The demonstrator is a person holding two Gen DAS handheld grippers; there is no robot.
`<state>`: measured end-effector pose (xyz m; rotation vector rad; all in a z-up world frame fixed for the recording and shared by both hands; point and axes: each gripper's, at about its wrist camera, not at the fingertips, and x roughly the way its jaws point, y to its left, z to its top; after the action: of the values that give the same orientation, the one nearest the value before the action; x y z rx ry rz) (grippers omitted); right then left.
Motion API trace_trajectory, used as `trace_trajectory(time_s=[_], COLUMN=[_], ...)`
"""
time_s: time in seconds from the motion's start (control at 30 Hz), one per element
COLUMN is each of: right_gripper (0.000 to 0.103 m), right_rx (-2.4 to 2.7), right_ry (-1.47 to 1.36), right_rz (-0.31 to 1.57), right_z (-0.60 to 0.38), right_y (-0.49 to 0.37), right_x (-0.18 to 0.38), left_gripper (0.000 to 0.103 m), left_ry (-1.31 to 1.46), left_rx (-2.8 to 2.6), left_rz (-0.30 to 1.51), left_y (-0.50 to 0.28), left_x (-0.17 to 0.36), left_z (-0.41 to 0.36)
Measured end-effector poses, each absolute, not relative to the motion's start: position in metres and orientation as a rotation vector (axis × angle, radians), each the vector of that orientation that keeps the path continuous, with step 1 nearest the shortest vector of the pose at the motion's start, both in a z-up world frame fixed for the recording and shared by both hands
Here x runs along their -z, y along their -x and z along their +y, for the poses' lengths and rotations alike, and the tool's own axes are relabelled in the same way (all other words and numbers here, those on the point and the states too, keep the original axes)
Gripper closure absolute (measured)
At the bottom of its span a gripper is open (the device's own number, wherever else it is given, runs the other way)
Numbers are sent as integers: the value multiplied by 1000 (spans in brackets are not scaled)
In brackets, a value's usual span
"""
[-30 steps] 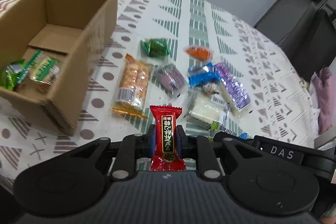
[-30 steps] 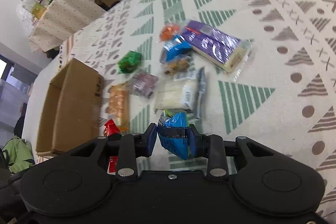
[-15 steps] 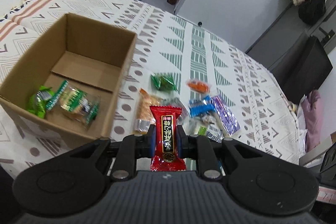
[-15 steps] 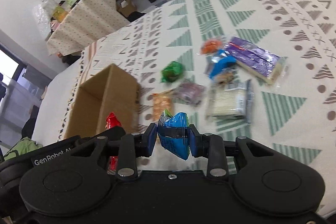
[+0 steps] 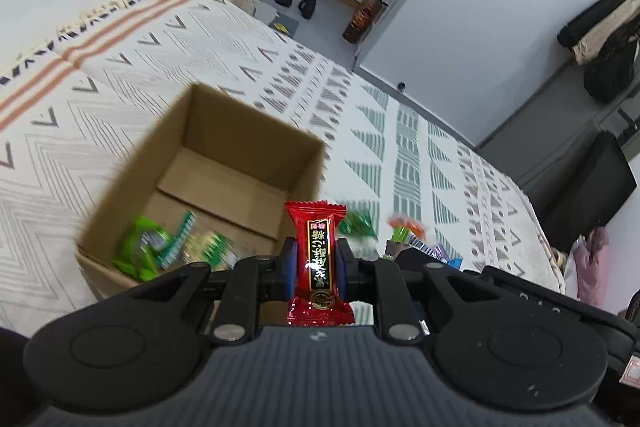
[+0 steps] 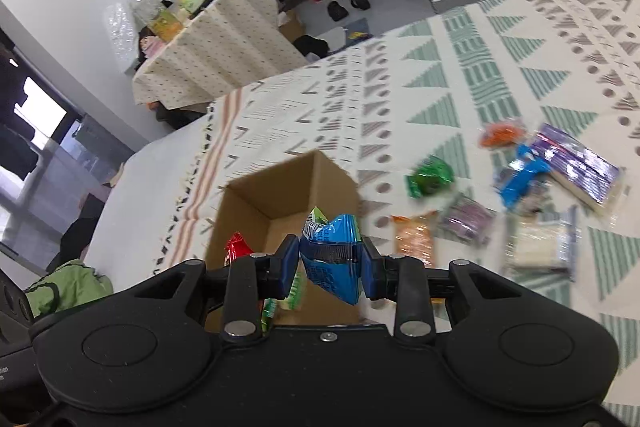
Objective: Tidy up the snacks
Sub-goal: 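Carry the red bar and blue packet into the box and open both tools, then move both open tools back toward the remaining snacks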
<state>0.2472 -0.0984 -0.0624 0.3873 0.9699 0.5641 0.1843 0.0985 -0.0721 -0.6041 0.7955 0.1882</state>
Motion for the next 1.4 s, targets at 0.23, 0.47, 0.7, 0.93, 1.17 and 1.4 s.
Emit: trace_trajectory(time_s=[0.23,0.47,0.7,0.93,1.17,1.4], right_gripper=[71,71,47,29,11,3], right_rx=[-602,-621,-617,-578,-533,-501], right_ry=[-388,-383,-360,-352,-297,-294], right_rz=[958,958,963,972,949,949], right_z=[-64,-40,-26,-39,-58,-83], right_y=[-251,-253,-254,-250,-244,-242], right_x=[52,49,46,53,54,59], left_gripper=[85,84,63,26,16,15], left_ry=[593,586,592,569,545,498], left_rx=[-232,-266,-323,-383,-412,-413], left_rz=[778,762,779,799,820,831], left_y=[-184,-185,-186,-181,-181,-182], left_x=[58,49,46,52,55,57], left_z=[133,158,173,171,160,137])
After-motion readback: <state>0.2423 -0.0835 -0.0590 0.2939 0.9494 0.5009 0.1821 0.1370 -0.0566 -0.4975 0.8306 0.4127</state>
